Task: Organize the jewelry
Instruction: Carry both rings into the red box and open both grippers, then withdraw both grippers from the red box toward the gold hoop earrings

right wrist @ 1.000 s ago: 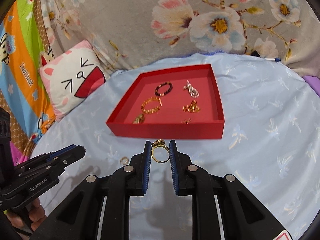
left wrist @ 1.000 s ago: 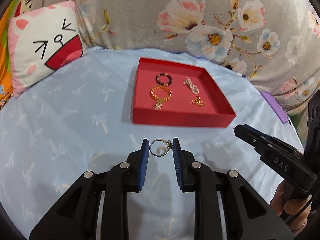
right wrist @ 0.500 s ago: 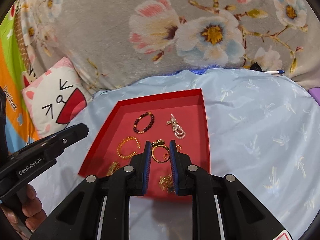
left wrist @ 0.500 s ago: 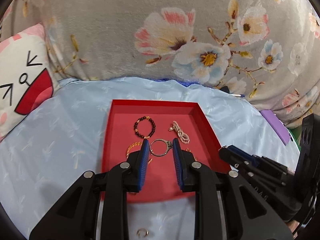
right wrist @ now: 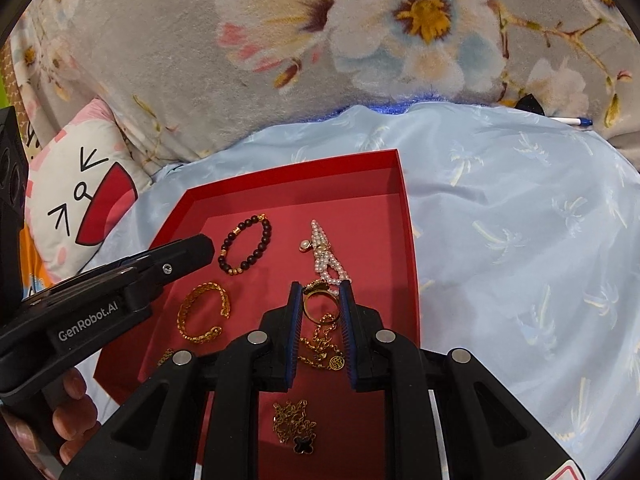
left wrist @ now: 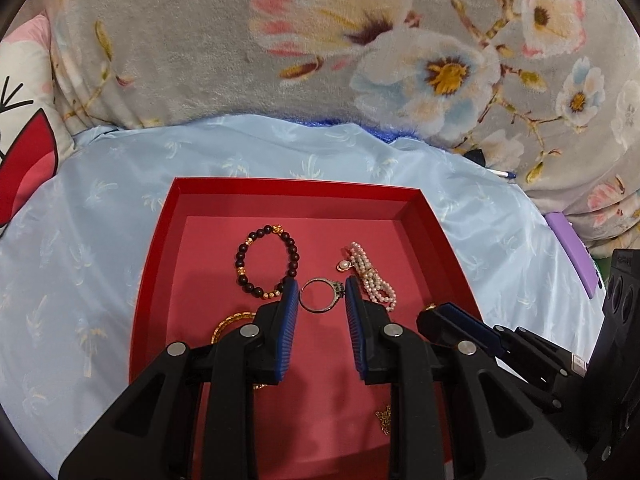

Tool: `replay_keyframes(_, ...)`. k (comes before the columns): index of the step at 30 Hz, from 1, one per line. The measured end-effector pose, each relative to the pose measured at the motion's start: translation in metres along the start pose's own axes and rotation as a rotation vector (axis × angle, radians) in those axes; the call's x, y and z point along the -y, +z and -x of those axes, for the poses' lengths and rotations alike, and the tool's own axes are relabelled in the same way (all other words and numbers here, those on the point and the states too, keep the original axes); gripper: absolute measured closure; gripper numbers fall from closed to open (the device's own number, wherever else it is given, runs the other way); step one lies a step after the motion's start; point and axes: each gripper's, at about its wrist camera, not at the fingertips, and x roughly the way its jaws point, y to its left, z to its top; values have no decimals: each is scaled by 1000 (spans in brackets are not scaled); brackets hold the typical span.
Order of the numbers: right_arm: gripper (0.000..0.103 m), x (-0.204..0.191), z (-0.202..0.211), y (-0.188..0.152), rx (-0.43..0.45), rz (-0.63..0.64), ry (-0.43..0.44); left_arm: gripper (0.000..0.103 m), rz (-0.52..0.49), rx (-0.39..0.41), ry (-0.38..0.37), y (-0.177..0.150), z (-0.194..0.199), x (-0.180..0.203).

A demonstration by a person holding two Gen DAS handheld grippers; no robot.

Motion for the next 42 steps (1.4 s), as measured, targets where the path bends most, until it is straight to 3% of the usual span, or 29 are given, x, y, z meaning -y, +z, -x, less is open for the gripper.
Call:
replay_keyframes(3,81,1,-2,2,13,-5,-12,77,12,0,-4,1,-4,-4)
replay_keyframes(6,74,2,3,3,36,-16,-16,63,29,8,5,3,-3,-9)
replay_keyframes(12,71,4,38,-4,86,-47,22,61,77,49,-4,3,26,-28)
replay_keyframes(16,70,1,71,-22,112,-43,38,59,76,93,29,-12,61,-39)
replay_keyframes(24,70,-18,121,-82,98,0,17,58,100,112,73,-63,116,-52)
replay_keyframes(30,70,-37,140,-131,41,46,14,58,104,68,94,-109,135,-56)
replay_keyframes(36,70,-60,142,-166,-24,76,52,58,113,6,116,-154,141,-63)
replay_keyframes(42,70,-79,131,-183,-65,84,81,58,101,-36,185,-182,142,-70)
